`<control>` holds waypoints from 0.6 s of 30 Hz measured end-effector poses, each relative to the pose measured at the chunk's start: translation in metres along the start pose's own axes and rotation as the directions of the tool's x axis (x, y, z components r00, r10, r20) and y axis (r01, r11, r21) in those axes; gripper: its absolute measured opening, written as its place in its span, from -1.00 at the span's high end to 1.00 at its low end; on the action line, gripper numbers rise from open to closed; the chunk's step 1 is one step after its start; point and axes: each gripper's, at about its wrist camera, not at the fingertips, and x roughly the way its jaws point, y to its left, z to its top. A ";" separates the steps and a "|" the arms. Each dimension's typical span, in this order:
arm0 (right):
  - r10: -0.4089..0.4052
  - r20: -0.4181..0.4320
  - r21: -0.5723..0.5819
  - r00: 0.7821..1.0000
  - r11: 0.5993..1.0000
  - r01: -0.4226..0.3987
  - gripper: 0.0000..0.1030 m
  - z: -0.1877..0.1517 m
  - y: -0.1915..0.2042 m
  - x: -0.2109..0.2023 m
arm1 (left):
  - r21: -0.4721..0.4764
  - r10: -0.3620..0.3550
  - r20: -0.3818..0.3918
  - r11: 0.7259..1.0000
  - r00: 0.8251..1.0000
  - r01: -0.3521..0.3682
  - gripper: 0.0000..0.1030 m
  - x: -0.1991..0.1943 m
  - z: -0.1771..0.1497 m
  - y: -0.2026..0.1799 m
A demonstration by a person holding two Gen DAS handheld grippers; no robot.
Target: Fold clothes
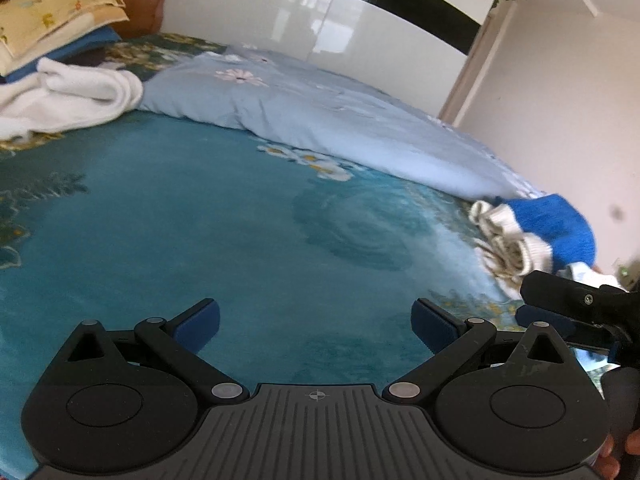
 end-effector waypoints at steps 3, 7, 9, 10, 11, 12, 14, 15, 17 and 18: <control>-0.019 -0.008 -0.022 1.000 1.000 0.018 -0.98 -0.003 0.006 0.005 | 0.020 0.030 0.006 0.999 1.000 -0.030 -1.00 0.000 0.000 -0.001; -0.045 -0.016 -0.061 0.999 0.997 0.044 -0.98 -0.006 0.015 0.011 | 0.035 0.053 0.007 0.998 0.999 -0.054 -1.00 0.003 0.000 -0.002; -0.052 -0.019 -0.071 0.998 0.996 0.050 -0.98 -0.008 0.017 0.014 | 0.039 0.067 0.009 0.997 0.998 -0.067 -1.00 0.003 -0.001 -0.003; -0.055 -0.021 -0.075 0.998 0.996 0.053 -0.98 -0.009 0.018 0.016 | 0.042 0.073 0.010 0.996 0.997 -0.073 -1.00 0.004 -0.001 -0.003; -0.056 -0.023 -0.077 0.998 0.996 0.054 -0.98 -0.010 0.019 0.017 | 0.043 0.079 0.011 0.996 0.997 -0.079 -1.00 0.004 -0.001 -0.003; -0.059 -0.025 -0.076 0.998 0.995 0.057 -0.98 -0.011 0.020 0.019 | 0.045 0.087 0.010 0.995 0.996 -0.087 -1.00 0.005 -0.001 -0.002; -0.069 -0.031 -0.076 0.997 0.995 0.066 -0.98 -0.013 0.021 0.022 | 0.047 0.099 0.009 0.994 0.995 -0.100 -1.00 0.006 -0.001 -0.002; -0.073 -0.033 -0.076 0.997 0.995 0.070 -0.98 -0.013 0.021 0.023 | 0.046 0.103 0.009 0.994 0.995 -0.104 -1.00 0.007 -0.001 -0.001; -0.079 -0.038 -0.075 0.996 0.994 0.076 -0.98 -0.015 0.022 0.025 | 0.042 0.113 0.005 0.993 0.994 -0.113 -1.00 0.008 -0.001 -0.001; -0.080 -0.041 -0.072 0.996 0.994 0.077 -0.98 -0.016 0.022 0.026 | 0.040 0.119 0.004 0.992 0.993 -0.119 -1.00 0.008 -0.001 -0.001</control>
